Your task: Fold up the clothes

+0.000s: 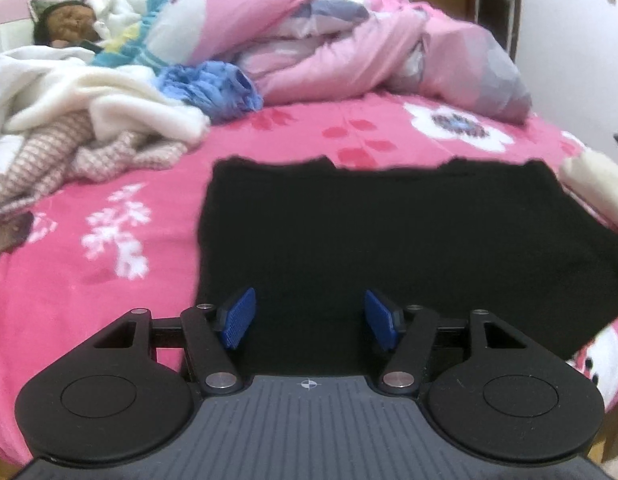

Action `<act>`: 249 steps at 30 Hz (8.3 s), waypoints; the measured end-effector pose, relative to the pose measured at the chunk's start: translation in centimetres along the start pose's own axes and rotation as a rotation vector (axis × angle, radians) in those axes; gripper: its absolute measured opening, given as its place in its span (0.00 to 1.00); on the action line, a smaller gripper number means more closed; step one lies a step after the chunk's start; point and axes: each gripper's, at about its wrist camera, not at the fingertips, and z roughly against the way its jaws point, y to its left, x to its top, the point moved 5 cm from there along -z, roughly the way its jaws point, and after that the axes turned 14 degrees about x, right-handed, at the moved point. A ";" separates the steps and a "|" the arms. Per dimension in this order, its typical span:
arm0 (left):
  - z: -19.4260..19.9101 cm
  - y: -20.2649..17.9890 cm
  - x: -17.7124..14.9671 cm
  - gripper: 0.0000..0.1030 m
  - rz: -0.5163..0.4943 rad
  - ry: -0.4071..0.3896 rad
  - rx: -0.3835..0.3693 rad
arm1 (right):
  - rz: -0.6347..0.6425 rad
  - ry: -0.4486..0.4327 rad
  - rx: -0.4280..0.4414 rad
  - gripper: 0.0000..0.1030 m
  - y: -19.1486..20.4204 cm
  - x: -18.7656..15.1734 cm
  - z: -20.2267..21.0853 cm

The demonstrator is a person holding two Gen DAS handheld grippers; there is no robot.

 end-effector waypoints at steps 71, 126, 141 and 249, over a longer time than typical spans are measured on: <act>3.4 7.2 -5.2 0.63 0.511 0.194 -0.033 | 0.052 -0.060 0.209 0.27 12.7 8.6 -8.3; 3.8 4.7 -2.5 0.07 0.585 -0.119 -0.228 | 0.308 0.562 0.174 0.13 25.5 11.5 -34.3; 5.2 0.5 1.1 0.07 0.487 -0.168 -0.269 | 0.186 0.396 0.281 0.01 21.3 16.0 -28.5; 4.7 -18.3 -3.0 0.40 -0.325 -0.012 -0.223 | -0.291 -0.182 0.056 0.04 -4.9 0.1 5.2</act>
